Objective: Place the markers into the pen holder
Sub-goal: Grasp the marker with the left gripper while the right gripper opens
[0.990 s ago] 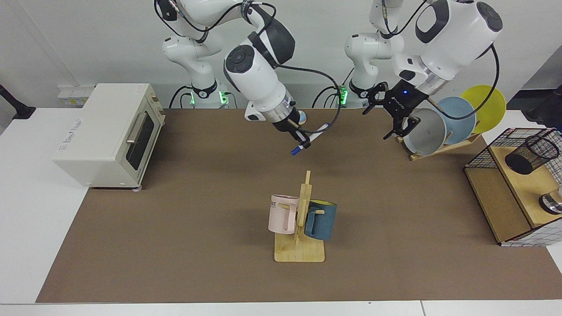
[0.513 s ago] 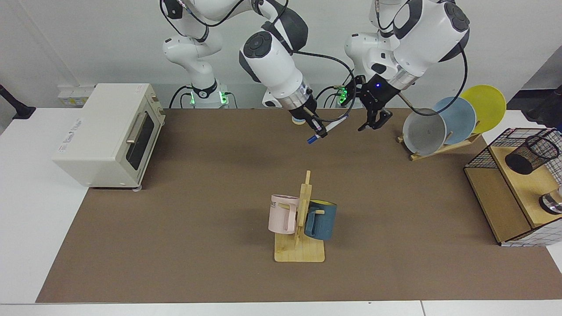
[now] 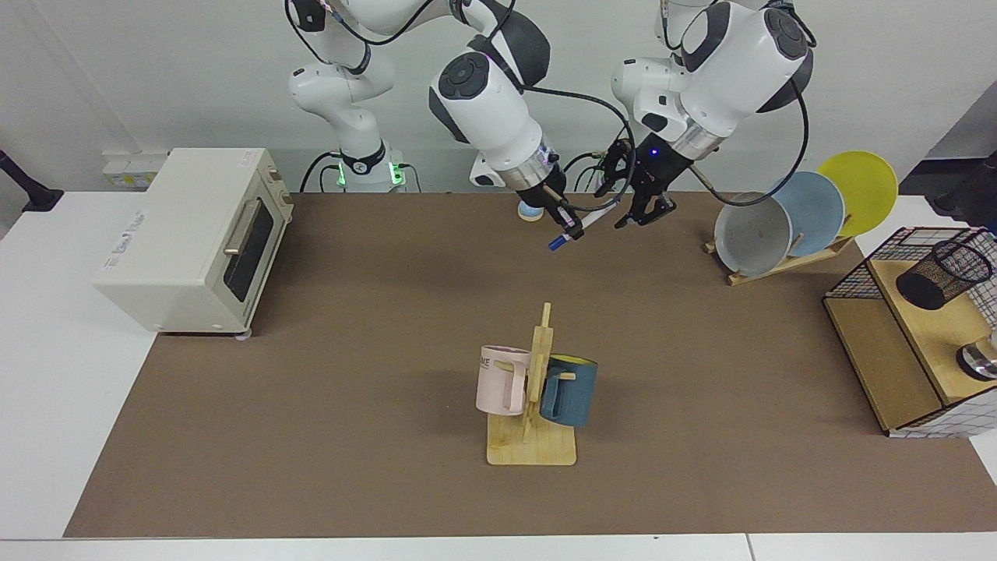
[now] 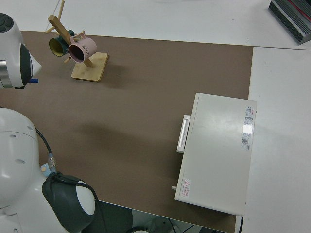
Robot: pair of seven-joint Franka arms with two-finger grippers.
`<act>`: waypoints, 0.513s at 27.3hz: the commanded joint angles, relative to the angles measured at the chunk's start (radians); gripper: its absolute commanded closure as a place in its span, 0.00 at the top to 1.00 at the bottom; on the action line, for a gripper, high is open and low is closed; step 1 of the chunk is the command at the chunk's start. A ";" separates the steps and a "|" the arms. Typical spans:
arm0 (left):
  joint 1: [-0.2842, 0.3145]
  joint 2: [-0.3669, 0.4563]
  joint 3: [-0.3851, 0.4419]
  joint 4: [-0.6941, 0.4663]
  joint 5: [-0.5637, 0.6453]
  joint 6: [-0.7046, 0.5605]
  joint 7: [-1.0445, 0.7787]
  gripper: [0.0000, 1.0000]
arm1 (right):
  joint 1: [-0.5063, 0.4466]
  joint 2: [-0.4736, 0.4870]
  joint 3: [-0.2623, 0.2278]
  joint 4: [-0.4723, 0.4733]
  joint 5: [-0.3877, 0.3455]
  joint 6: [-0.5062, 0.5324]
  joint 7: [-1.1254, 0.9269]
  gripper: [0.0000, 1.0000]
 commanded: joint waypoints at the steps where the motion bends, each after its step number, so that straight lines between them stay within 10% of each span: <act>1: -0.016 -0.034 0.007 -0.042 -0.013 0.036 0.008 0.53 | 0.002 -0.043 -0.002 -0.059 0.022 0.024 0.008 0.00; 14: -0.017 -0.035 -0.002 -0.044 0.022 0.029 0.004 0.12 | 0.002 -0.043 -0.002 -0.059 0.027 0.032 0.008 0.00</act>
